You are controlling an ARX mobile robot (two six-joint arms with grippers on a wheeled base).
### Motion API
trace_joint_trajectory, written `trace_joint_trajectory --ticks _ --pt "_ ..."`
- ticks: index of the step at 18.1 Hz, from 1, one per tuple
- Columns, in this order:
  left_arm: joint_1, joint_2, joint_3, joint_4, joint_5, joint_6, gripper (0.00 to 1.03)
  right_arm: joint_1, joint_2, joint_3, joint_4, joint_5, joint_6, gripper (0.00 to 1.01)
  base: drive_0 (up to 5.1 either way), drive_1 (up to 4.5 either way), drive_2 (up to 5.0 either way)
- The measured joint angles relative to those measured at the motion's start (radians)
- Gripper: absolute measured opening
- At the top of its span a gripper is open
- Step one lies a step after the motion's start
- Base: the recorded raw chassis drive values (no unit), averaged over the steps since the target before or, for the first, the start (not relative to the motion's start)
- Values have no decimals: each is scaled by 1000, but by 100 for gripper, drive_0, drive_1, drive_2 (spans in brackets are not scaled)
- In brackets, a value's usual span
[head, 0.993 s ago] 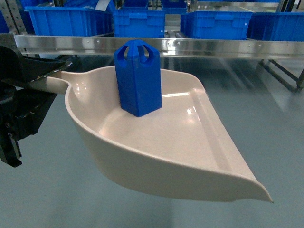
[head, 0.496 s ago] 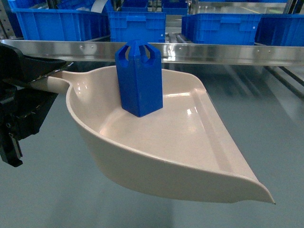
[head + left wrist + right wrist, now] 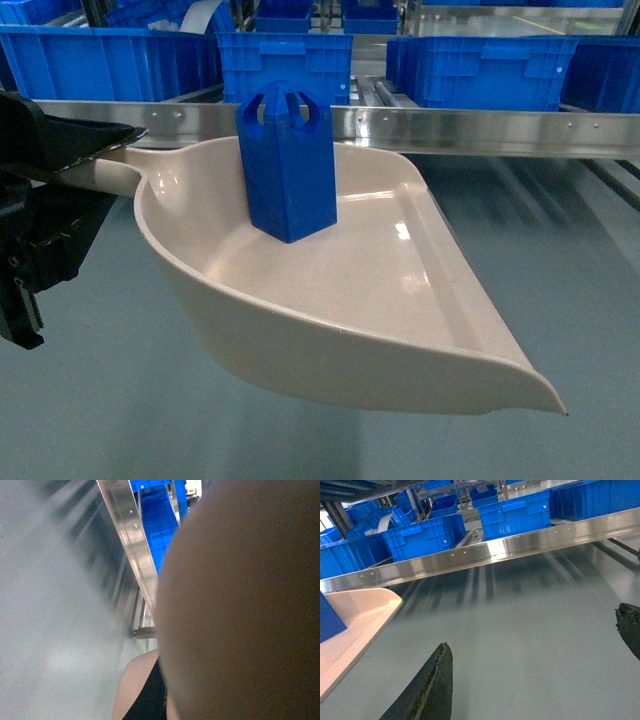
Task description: Place part in tray to right shelf
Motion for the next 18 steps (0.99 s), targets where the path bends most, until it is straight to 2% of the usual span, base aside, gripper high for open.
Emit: trace_joint_trajectory --ticks 13,18 --pt "1 0 0 0 2 0 15 0 0 0 0 0 0 98 228 245 -500" --pt "-4 0 0 0 9 0 15 0 0 0 2 0 0 98 24 415 -368"
